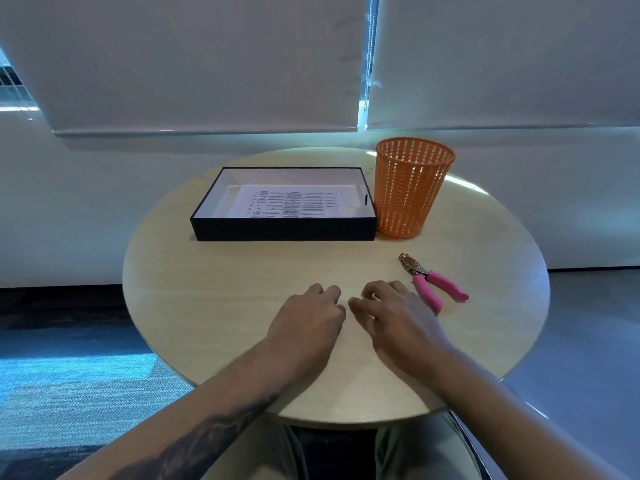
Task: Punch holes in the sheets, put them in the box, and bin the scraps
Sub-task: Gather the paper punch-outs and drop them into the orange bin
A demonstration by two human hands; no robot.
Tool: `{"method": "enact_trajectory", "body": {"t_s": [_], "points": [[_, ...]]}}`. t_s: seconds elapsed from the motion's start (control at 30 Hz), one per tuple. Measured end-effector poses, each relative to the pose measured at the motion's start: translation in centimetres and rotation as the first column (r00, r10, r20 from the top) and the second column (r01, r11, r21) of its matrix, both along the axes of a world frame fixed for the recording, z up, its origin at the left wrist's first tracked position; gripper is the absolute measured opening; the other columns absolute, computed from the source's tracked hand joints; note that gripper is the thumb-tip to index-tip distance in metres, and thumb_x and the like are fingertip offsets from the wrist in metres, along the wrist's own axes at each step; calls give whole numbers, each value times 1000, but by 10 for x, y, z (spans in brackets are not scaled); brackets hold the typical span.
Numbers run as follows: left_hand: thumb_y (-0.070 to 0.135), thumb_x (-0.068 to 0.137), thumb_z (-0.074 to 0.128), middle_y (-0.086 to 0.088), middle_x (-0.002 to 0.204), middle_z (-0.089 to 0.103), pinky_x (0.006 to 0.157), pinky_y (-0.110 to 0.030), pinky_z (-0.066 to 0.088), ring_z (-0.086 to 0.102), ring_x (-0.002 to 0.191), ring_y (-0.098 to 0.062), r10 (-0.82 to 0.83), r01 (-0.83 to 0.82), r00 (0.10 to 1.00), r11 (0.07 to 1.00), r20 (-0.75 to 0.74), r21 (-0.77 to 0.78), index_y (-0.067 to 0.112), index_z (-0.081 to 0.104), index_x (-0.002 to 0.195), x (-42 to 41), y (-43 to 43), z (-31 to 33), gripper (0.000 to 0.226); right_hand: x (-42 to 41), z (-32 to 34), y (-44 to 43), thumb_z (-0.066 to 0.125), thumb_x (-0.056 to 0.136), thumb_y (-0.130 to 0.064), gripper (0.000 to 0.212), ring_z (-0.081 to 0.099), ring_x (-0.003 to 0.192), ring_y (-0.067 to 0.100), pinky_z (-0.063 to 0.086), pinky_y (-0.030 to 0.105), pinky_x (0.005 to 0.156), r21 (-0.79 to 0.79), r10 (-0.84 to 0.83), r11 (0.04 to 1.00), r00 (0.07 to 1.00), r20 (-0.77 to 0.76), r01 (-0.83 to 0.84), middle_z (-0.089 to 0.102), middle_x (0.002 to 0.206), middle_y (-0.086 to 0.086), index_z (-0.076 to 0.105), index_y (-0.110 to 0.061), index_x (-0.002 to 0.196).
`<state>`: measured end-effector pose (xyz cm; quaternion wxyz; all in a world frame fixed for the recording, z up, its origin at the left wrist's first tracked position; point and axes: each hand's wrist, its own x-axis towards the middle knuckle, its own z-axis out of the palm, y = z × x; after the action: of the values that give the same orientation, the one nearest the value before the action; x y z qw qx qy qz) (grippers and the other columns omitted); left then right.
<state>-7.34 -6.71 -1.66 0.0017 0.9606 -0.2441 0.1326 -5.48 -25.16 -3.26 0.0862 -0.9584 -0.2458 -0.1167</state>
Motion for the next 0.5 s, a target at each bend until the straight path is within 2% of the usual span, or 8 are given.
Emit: {"method": "enact_trajectory", "body": {"t_s": [0.07,0.13,0.17,0.23,0.3,0.37,0.4,0.5], "points": [[14,94,54,6,96,54,59,-32,36,46,86,-15,0,-2,999,998,-40,-58,23,68,90,6,4,0,16,1,-2,0,48,103,-37,31,51,116,14,48,30,90,54,-45,997,998,-45,48,60,132,-10,64,-41,129],[20,95,53,14,101,58,68,-30,42,49,95,-11,38,-69,989,973,-143,-219,27,72,91,17,12,-3,21,3,3,0,42,101,-34,37,52,116,10,46,29,95,268,-77,954,977,-200,130,62,127,-13,68,-35,127],[21,95,54,17,103,61,74,-30,45,51,97,-7,57,-129,973,938,-224,-323,29,74,94,22,15,-2,22,4,8,-1,45,99,-30,35,55,114,7,46,25,95,413,-76,889,953,-295,198,64,124,-13,70,-30,125],[15,92,60,15,99,68,80,-27,52,62,93,-3,33,-287,909,774,-416,-564,28,75,92,30,20,3,21,6,18,-3,55,99,-14,28,60,100,-2,46,12,82,622,-23,704,886,-462,343,67,112,-14,71,-25,119],[4,89,63,4,91,74,64,-20,53,68,73,-6,-46,-464,814,547,-578,-697,23,76,88,32,22,14,23,9,22,-6,60,94,-1,31,61,84,-1,47,13,72,707,54,558,831,-553,434,70,103,-11,73,-22,112],[-3,85,65,-3,81,73,48,-16,44,58,52,-4,-110,-574,744,399,-659,-715,15,77,90,33,23,23,22,13,25,-8,62,89,4,30,58,69,3,46,23,71,758,151,414,783,-603,504,73,100,-4,76,-19,104],[-4,84,65,-4,79,72,46,-16,42,57,51,-5,-162,-619,707,329,-689,-713,12,77,91,35,23,26,21,14,25,-8,62,88,5,30,55,65,5,45,27,71,775,202,340,763,-613,532,74,100,-1,77,-18,101],[-2,84,68,-6,83,70,51,-22,47,62,67,-14,-319,-694,627,186,-711,-695,11,76,91,40,25,29,17,20,22,-12,66,85,6,26,49,64,14,48,31,65,782,320,174,716,-620,599,73,99,5,79,-14,95]]}}
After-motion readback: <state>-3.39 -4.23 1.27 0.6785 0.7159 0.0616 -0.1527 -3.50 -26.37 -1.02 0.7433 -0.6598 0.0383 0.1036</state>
